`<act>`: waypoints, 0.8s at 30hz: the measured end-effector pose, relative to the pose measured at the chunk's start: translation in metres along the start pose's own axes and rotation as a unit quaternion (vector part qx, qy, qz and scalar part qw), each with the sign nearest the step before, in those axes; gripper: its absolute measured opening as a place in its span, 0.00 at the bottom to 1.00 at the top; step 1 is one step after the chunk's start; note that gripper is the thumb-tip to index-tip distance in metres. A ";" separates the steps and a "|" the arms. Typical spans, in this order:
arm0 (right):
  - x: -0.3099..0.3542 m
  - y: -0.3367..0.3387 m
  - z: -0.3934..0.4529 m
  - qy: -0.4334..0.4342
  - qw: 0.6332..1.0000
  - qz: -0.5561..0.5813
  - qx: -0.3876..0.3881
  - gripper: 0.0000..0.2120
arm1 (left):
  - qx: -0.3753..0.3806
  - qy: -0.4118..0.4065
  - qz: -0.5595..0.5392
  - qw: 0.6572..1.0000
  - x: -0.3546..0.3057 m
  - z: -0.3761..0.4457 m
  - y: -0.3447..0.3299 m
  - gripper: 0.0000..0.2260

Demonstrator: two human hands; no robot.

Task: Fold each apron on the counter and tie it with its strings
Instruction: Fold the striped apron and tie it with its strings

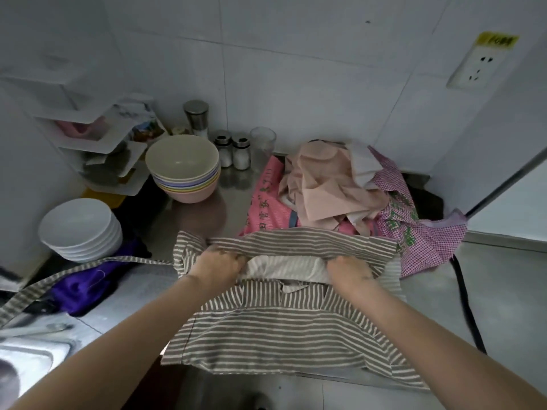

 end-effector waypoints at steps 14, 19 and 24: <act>0.068 0.026 0.069 -0.014 0.996 0.030 -0.077 0.36 | 0.053 0.484 -0.581 0.652 0.127 -0.024 -0.027 0.24; 0.063 0.013 0.064 0.061 0.987 0.022 -0.145 0.19 | 0.181 0.448 -0.667 0.567 0.105 -0.002 -0.047 0.32; 0.039 0.012 0.057 0.164 0.957 0.227 -0.070 0.14 | 0.287 0.407 -0.671 0.550 0.069 -0.003 -0.057 0.20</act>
Point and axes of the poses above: each hand's wrist, its own z-axis towards the middle knuckle, its own y-axis out of the back of the hand, x = y × z, the point moved 4 cm from there along z, towards the middle knuckle, and after that the axes turned 15 degrees about y, right-handed, at the moved point
